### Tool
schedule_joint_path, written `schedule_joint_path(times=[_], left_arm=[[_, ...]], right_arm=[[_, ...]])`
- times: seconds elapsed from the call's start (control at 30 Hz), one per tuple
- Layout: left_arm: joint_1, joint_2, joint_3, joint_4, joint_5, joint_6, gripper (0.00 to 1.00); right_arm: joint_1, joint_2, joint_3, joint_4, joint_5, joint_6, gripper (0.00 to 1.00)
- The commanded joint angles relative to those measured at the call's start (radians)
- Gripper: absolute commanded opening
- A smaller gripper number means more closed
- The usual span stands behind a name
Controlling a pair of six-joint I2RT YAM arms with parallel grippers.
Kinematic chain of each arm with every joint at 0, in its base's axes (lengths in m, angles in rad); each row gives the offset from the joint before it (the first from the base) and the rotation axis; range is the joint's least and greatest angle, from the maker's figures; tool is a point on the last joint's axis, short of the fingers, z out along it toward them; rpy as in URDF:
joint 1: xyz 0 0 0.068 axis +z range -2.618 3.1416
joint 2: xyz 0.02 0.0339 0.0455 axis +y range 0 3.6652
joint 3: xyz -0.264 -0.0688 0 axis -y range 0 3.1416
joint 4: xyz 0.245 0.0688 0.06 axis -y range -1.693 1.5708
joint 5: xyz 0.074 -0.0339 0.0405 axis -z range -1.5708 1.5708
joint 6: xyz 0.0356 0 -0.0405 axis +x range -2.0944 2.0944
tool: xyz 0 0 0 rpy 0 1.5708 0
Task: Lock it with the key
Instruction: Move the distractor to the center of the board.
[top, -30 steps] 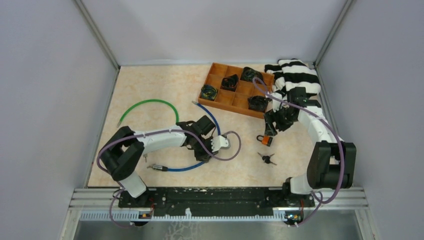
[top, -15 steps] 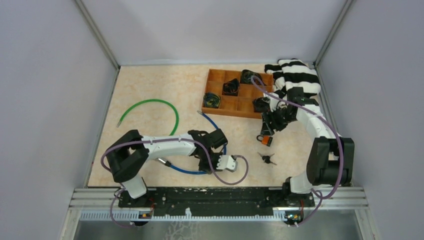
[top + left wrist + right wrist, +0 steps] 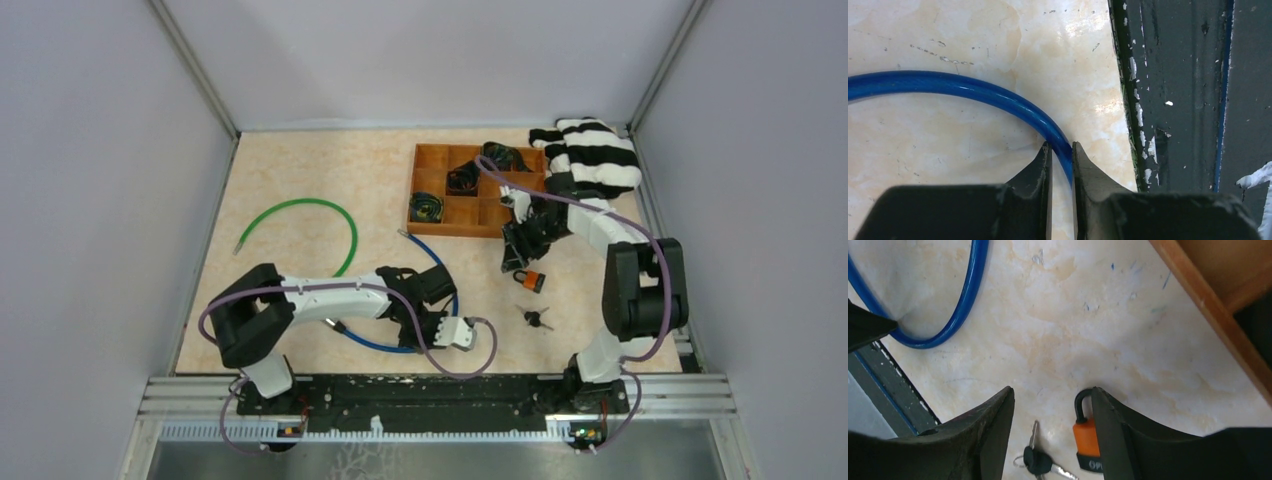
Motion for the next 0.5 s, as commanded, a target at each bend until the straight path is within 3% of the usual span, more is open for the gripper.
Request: schedule_joint_path(times=[0.0, 0.23, 0.47], left_arm=[[0.018, -0.012, -0.082, -0.069, 0.009, -0.022, 0.06], [0.11, -0.089, -0.12, -0.085, 0.016, -0.031, 0.05], [0.168, -0.193, -0.193, -0.103, 0.016, -0.026, 0.04]], right_arm=[[0.07, 0.119, 0.11, 0.103, -0.049, 0.053, 0.57], [0.195, 0.259, 0.227, 0.224, -0.021, 0.154, 0.56], [0.215, 0.358, 0.323, 0.365, 0.051, 0.276, 0.53]])
